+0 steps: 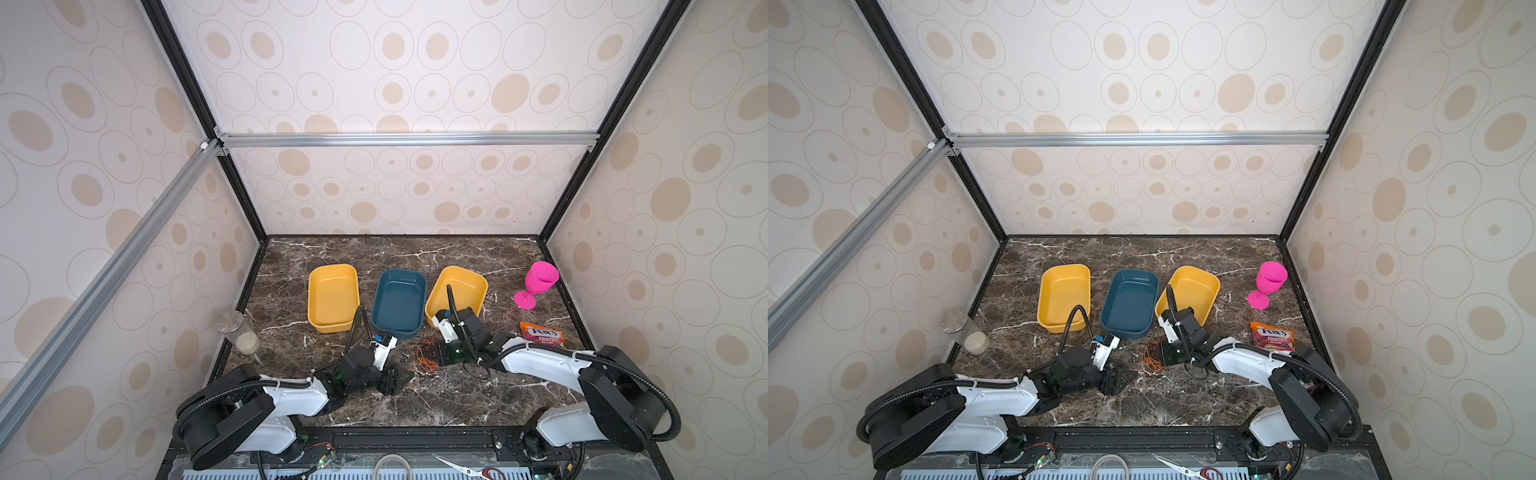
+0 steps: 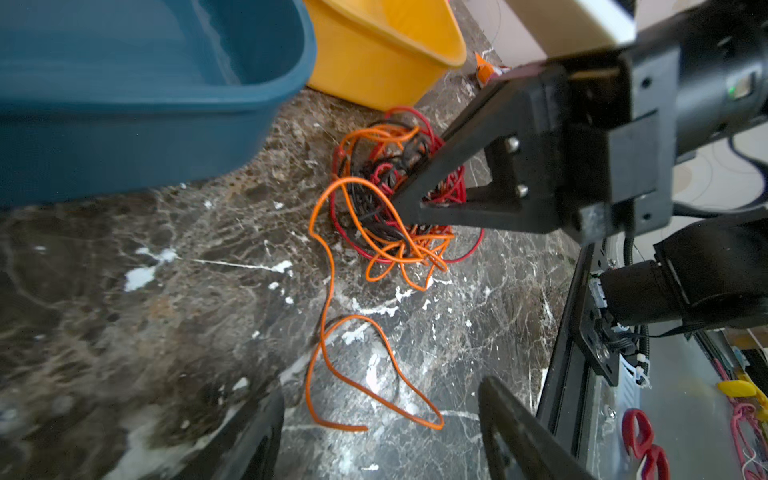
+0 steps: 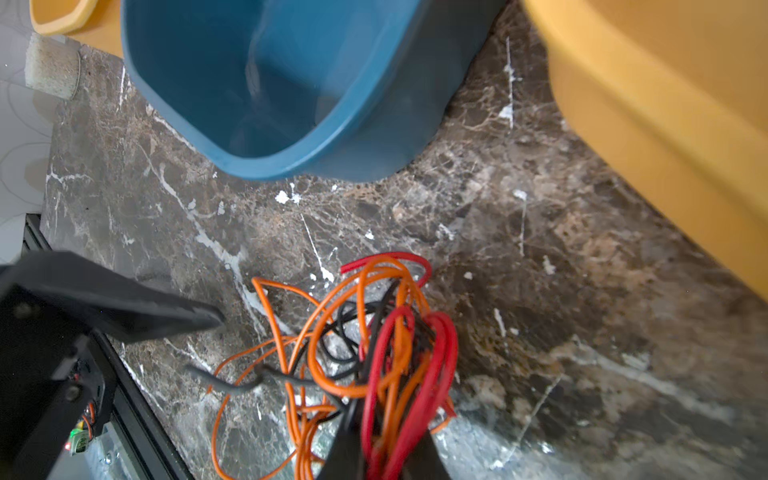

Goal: Untangle the cables
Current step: 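Lift the wire bundle with the right gripper while the left gripper reaches toward it, then pinch a loose orange wire with the left gripper and pull it away from the bundle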

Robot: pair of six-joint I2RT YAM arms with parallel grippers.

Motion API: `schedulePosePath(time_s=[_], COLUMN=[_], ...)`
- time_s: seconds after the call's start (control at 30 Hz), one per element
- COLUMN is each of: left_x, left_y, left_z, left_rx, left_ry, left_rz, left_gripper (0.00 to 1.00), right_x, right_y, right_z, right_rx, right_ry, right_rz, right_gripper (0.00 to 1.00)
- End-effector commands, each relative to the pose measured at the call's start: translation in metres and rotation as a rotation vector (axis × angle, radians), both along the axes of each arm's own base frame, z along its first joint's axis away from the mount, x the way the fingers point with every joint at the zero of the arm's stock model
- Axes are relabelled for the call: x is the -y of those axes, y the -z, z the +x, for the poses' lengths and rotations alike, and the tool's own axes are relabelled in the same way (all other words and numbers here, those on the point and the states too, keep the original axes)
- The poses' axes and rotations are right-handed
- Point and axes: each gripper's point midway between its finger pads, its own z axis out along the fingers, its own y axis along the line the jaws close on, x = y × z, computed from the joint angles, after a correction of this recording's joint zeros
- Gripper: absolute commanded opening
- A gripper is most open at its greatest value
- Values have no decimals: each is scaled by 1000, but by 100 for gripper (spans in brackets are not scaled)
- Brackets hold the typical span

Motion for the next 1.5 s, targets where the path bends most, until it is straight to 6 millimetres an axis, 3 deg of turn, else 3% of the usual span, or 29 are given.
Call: schedulePosePath(time_s=[0.0,0.27,0.5,0.63,1.3,1.47], left_x=[21,25,20,11,-60,-87], left_y=[-12,9,25,26,0,-3], left_z=[2,-1,1,8,41,52], left_rx=[11,-23,-50,-30,65,70], left_ry=[22,33,7,-37,-271,-399], left_rz=[-38,11,61,111,178,191], left_gripper=[71,53,26,0,0,0], right_x=[-5,-10,-2,6,49,61], right_y=[1,-5,-8,-12,-26,-29], right_z=[-4,-8,-10,-10,-6,-4], right_rx=[-9,-4,18,41,163,188], right_ry=[-11,-27,-30,-21,85,125], right_rz=[14,41,9,-20,-159,-188], right_gripper=[13,13,13,13,14,14])
